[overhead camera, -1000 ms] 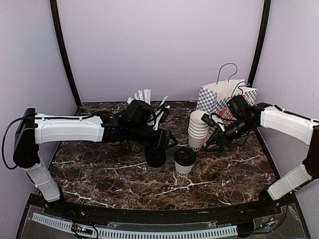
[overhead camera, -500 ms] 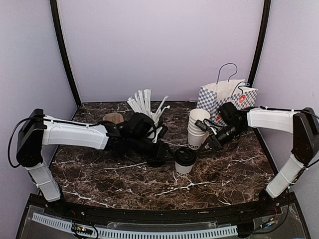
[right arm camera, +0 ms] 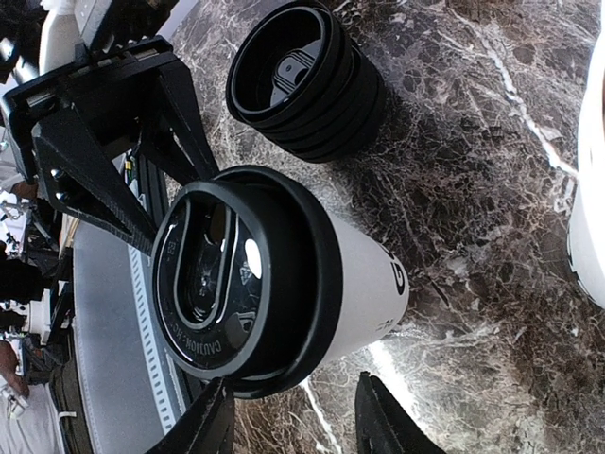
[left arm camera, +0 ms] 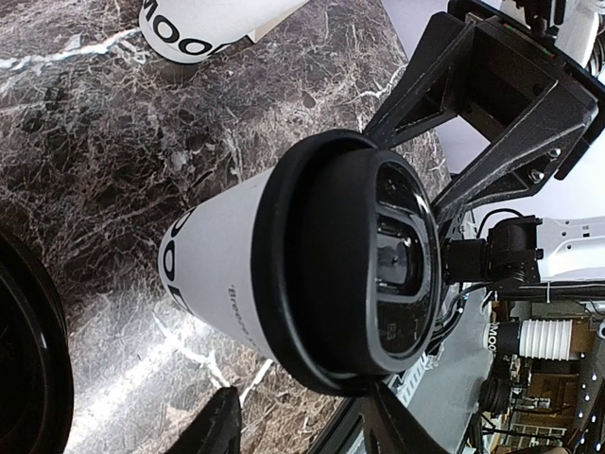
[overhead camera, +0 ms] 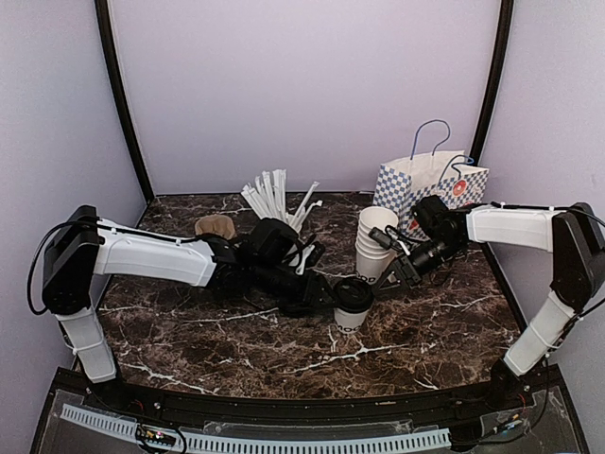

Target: Pack the takeout coffee

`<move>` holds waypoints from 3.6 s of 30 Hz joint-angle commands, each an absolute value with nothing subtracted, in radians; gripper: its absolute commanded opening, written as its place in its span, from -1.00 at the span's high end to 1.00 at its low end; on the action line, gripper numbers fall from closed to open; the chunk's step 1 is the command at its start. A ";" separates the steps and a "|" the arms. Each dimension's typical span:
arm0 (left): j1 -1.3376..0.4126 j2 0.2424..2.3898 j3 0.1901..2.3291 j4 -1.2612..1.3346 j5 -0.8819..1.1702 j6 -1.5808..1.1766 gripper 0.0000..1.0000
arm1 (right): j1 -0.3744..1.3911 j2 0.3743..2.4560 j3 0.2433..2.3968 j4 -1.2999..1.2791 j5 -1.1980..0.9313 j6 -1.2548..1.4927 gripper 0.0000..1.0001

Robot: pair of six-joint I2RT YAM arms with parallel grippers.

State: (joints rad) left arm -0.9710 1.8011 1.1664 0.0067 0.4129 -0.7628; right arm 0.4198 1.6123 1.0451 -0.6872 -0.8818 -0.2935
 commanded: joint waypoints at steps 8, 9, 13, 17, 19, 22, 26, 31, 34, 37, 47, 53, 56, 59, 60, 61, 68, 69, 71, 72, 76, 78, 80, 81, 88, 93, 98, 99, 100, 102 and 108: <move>-0.935 1.795 1.188 -0.044 0.391 -0.736 0.01 | 0.426 1.588 1.006 -0.673 -0.968 -0.330 0.12; -0.932 1.792 1.191 -0.049 0.389 -0.730 0.00 | 0.427 1.583 0.998 -0.672 -0.970 -0.334 0.12; -0.922 1.796 1.209 -0.054 0.385 -0.720 -0.03 | 0.438 1.555 0.978 -0.667 -0.972 -0.343 0.09; -0.912 1.802 1.225 -0.059 0.372 -0.713 -0.03 | 0.457 1.524 0.963 -0.669 -0.961 -0.349 0.07; -0.910 1.799 1.234 -0.064 0.364 -0.709 -0.05 | 0.456 1.510 0.962 -0.689 -0.965 -0.355 0.07; -0.910 1.775 1.231 -0.044 0.364 -0.707 -0.09 | 0.445 1.473 0.953 -0.702 -0.941 -0.355 0.08; -0.910 1.767 1.222 -0.015 0.379 -0.718 -0.11 | 0.404 1.380 0.900 -0.630 -0.908 -0.290 0.12; -0.910 1.789 1.207 0.042 0.422 -0.760 -0.08 | 0.394 1.334 0.873 -0.580 -0.869 -0.238 0.10; -0.911 1.803 1.208 0.072 0.433 -0.769 -0.07 | 0.386 1.366 0.884 -0.589 -0.855 -0.239 0.10; -0.912 1.804 1.216 0.084 0.457 -0.771 -0.07 | 0.361 1.369 0.885 -0.592 -0.851 -0.241 0.12; -0.946 1.861 1.276 0.069 0.481 -0.790 -0.10 | 0.238 1.261 0.848 -0.555 -0.848 -0.175 0.16; -0.966 1.902 1.313 0.070 0.495 -0.804 -0.02 | 0.233 1.311 0.856 -0.561 -0.861 -0.175 0.16; -0.968 1.910 1.312 0.072 0.497 -0.810 0.01 | 0.231 1.348 0.857 -0.551 -0.890 -0.173 0.17; -0.968 1.915 1.308 0.075 0.497 -0.811 0.04 | 0.232 1.375 0.849 -0.524 -0.912 -0.159 0.16; -0.968 1.919 1.309 0.075 0.497 -0.811 0.04 | 0.230 1.384 0.847 -0.520 -0.920 -0.155 0.16; -0.968 1.922 1.312 0.075 0.497 -0.810 0.05 | 0.230 1.392 0.845 -0.513 -0.928 -0.152 0.16; -0.967 1.948 1.332 0.061 0.492 -0.804 0.07 | 0.233 1.453 0.823 -0.468 -0.980 -0.126 0.16; -0.966 1.951 1.335 0.061 0.491 -0.803 0.08 | 0.233 1.461 0.822 -0.466 -0.990 -0.125 0.16; -0.965 1.960 1.341 0.057 0.493 -0.802 0.09 | 0.233 1.474 0.818 -0.464 -1.012 -0.124 0.16; -0.963 1.966 1.344 0.052 0.493 -0.802 0.10 | 0.233 1.477 0.816 -0.464 -1.021 -0.124 0.16; -0.957 1.979 1.357 0.034 0.493 -0.792 0.12 | 0.235 1.486 0.809 -0.455 -1.036 -0.111 0.16; -0.954 1.986 1.362 0.026 0.491 -0.788 0.12 | 0.235 1.488 0.799 -0.437 -1.030 -0.095 0.18; -0.948 1.991 1.365 0.019 0.488 -0.787 0.13 | 0.234 1.494 0.786 -0.416 -1.029 -0.078 0.25; -0.947 1.993 1.365 0.018 0.486 -0.787 0.13 | 0.235 1.498 0.779 -0.406 -1.029 -0.070 0.28; -0.943 2.025 1.391 -0.046 0.475 -0.779 0.15 | 0.234 1.528 0.734 -0.358 -1.027 -0.012 0.39; -0.943 2.044 1.390 -0.137 0.441 -0.770 0.30 | 0.232 1.539 0.718 -0.346 -0.965 0.034 0.48; -0.943 2.080 1.418 -0.250 0.367 -0.741 0.41 | 0.232 1.568 0.723 -0.351 -0.949 0.042 0.50; -0.943 2.092 1.423 -0.279 0.359 -0.738 0.42 | 0.233 1.577 0.725 -0.352 -0.945 0.043 0.50; -0.942 2.098 1.431 -0.290 0.341 -0.731 0.42 | 0.232 1.587 0.728 -0.355 -0.940 0.044 0.51; -0.942 2.121 1.444 -0.331 0.320 -0.722 0.46 | 0.232 1.604 0.732 -0.358 -0.929 0.047 0.52; -0.943 2.202 1.444 -0.387 0.333 -0.722 0.52 | 0.230 1.632 0.742 -0.363 -0.873 0.063 0.57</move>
State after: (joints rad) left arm -0.9382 2.0407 1.5066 -0.1616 0.4530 -0.7536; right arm 0.2195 1.5673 0.7574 -0.3470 -1.1259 0.0601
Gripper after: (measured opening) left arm 0.253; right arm 0.223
